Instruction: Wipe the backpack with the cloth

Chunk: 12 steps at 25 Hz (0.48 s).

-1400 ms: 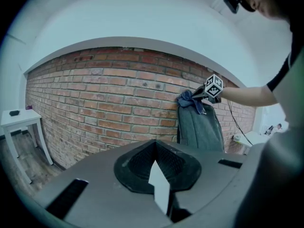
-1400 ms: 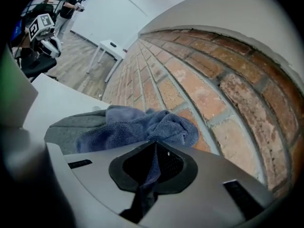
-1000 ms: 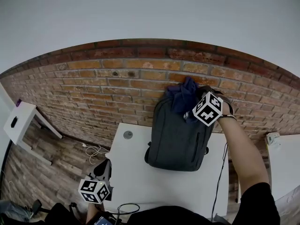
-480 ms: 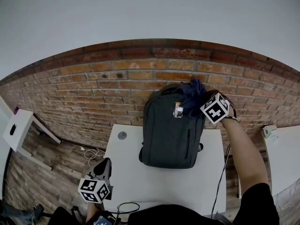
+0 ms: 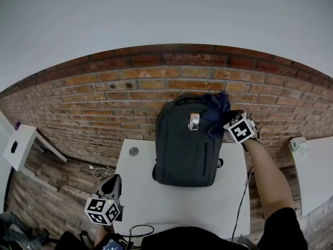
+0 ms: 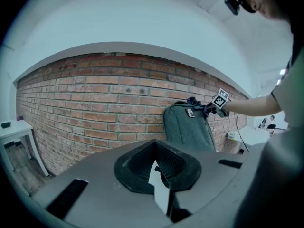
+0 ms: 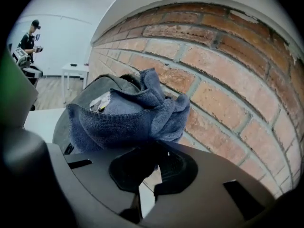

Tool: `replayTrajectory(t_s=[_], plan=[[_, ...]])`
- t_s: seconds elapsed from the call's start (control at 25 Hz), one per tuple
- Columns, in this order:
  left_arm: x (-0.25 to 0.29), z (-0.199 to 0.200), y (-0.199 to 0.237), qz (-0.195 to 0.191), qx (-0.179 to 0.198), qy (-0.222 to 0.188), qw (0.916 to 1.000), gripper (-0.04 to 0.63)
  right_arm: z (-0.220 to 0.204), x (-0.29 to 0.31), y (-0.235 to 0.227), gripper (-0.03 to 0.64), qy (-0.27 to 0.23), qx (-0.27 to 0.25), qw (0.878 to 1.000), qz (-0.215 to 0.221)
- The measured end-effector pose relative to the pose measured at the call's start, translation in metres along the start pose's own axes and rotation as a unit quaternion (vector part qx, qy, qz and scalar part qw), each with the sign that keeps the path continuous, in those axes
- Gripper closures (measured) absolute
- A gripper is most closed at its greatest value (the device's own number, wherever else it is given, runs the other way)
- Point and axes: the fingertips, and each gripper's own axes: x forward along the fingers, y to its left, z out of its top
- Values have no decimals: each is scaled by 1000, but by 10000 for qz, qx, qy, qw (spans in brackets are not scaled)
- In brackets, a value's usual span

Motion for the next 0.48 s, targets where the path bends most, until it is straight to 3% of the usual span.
replayTrajectory(t_s=[0.28,0.48], plan=[[3,2,-3,-61,12,-35,10000,598,-28,-3,15,606,-36,343,9994,-5],[2,6,-1,-59,19,-94,9999,598,-55,-6,35,606,-26,919,9956,207]])
